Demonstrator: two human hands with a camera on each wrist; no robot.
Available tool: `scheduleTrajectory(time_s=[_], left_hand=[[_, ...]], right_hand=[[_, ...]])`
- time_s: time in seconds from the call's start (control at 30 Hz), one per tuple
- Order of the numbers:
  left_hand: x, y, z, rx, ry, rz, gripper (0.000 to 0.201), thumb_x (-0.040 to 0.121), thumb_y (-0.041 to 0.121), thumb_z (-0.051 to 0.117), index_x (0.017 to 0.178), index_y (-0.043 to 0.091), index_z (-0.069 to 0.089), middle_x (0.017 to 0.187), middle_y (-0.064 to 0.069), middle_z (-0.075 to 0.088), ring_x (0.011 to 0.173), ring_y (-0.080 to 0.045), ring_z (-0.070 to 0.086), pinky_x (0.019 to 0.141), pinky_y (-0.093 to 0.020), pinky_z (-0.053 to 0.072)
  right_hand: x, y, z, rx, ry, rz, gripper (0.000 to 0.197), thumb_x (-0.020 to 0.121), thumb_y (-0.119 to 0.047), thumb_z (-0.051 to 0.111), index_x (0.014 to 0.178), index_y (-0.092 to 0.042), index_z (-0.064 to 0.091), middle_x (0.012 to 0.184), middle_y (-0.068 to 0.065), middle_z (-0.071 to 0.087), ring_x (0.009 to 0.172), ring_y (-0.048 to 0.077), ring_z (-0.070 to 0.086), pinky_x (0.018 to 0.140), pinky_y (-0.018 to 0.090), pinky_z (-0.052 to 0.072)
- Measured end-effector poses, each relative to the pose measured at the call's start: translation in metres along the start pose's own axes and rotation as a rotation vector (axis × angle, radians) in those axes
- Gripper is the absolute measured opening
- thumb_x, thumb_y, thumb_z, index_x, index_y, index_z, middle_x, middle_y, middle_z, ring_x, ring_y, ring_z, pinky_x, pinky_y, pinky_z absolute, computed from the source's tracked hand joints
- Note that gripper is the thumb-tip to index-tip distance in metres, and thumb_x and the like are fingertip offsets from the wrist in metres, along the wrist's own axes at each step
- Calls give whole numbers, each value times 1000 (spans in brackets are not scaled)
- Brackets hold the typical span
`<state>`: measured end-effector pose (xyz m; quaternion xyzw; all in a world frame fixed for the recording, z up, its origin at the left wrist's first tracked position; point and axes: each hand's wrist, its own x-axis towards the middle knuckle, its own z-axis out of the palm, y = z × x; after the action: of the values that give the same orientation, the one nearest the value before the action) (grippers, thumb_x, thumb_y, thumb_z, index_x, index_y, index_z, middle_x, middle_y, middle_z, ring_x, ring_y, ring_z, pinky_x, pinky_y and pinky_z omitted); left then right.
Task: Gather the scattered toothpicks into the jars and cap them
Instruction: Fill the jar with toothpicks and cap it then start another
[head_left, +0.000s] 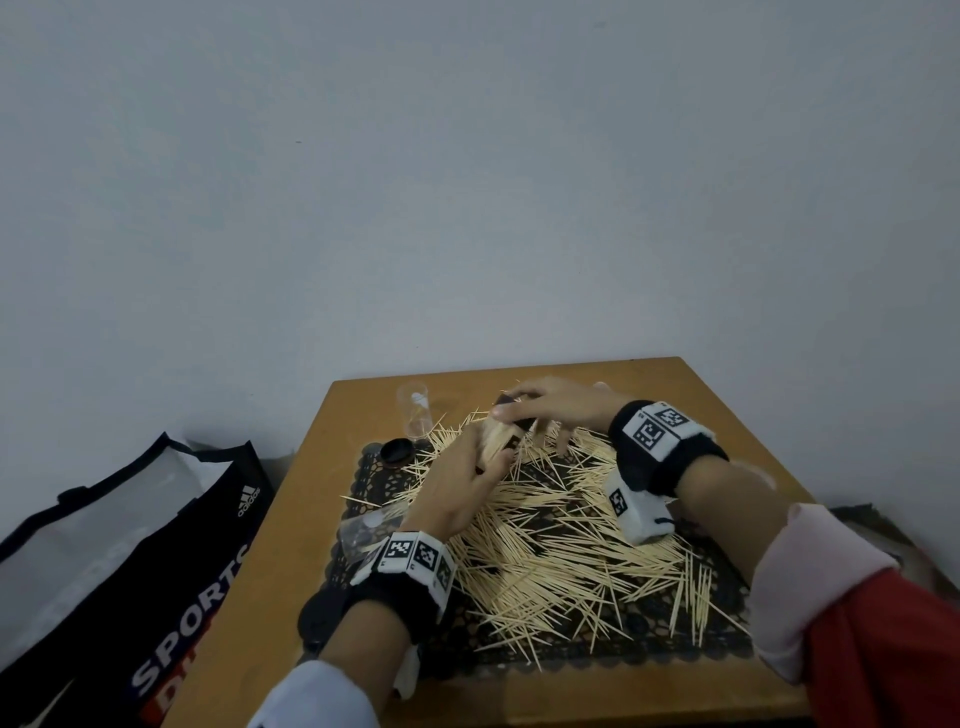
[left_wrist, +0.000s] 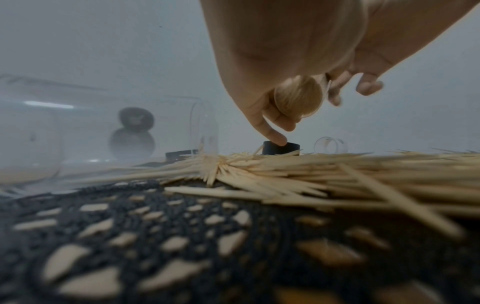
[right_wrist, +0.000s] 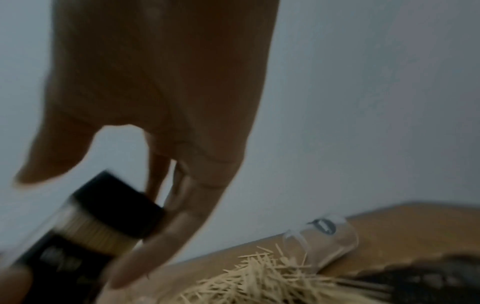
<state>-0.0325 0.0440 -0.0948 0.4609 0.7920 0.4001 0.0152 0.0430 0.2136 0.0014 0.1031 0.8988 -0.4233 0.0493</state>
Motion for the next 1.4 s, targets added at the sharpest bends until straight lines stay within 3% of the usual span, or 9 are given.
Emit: scheduleTrajectory(time_s=[0.13,0.33,0.53,0.67,0.8,0.93,1.1,1.33,1.4], left_hand=[[2,-2,-1,-28,18,-35,50,89,59,55,117,20,45,92,2,65,72,-16,64,58,-24,51],[4,-2,0,77,34,27,48,90,46,64,119,12,48,90,1,66,65,-2,58,53,-10,41],[4,-2,0,189,-8,108,50,89,39,68,122,7,47,95,-1,65,70,-10,58,57,-8,43],[4,-3,0,206,-22,141,52,90,37,67,125,6,46,98,-6,67,71,-11,58,58,-8,42],[2,1,-2,206,27,112,52,90,41,65,124,7,46,100,-6,66,76,-12,58,59,-7,38],[0,3,-4,185,37,38,73,85,56,62,137,11,38,124,-5,60,104,-16,60,78,-19,44],[-2,-3,-6,210,10,-13,85,86,66,48,151,16,24,154,-2,35,134,-17,42,106,-39,42],[0,-10,-3,206,-10,16,58,97,49,49,144,17,38,143,2,45,127,-14,47,99,-33,43],[0,-11,-3,206,-10,21,55,97,44,50,143,17,38,142,1,46,125,-14,48,97,-33,44]], right_hand=[[4,2,0,181,-58,-68,42,88,-21,69,125,-6,53,96,17,68,64,23,65,54,27,56],[4,5,6,83,-71,-15,37,91,-48,59,96,-12,54,56,-4,46,40,10,34,37,19,26],[-2,9,19,-156,45,-51,54,93,-62,42,104,-14,63,94,10,67,74,15,54,66,27,43],[-4,9,23,-117,71,35,71,79,-78,39,102,-15,66,89,10,69,71,18,56,63,31,43],[-6,1,30,67,103,75,49,94,-51,51,111,-6,59,82,8,66,54,21,60,41,22,44],[-5,-10,30,168,179,71,42,86,-32,71,110,-2,57,100,20,66,66,31,70,50,32,57],[-14,-7,-13,-22,305,135,31,82,-25,72,106,-9,60,99,9,64,75,17,64,64,30,59],[-56,38,-98,-119,472,368,29,83,-20,72,106,-9,59,92,5,58,76,18,57,61,28,51],[-66,57,-109,-177,509,445,33,79,-20,75,105,-8,59,99,11,59,85,25,60,68,37,56]])
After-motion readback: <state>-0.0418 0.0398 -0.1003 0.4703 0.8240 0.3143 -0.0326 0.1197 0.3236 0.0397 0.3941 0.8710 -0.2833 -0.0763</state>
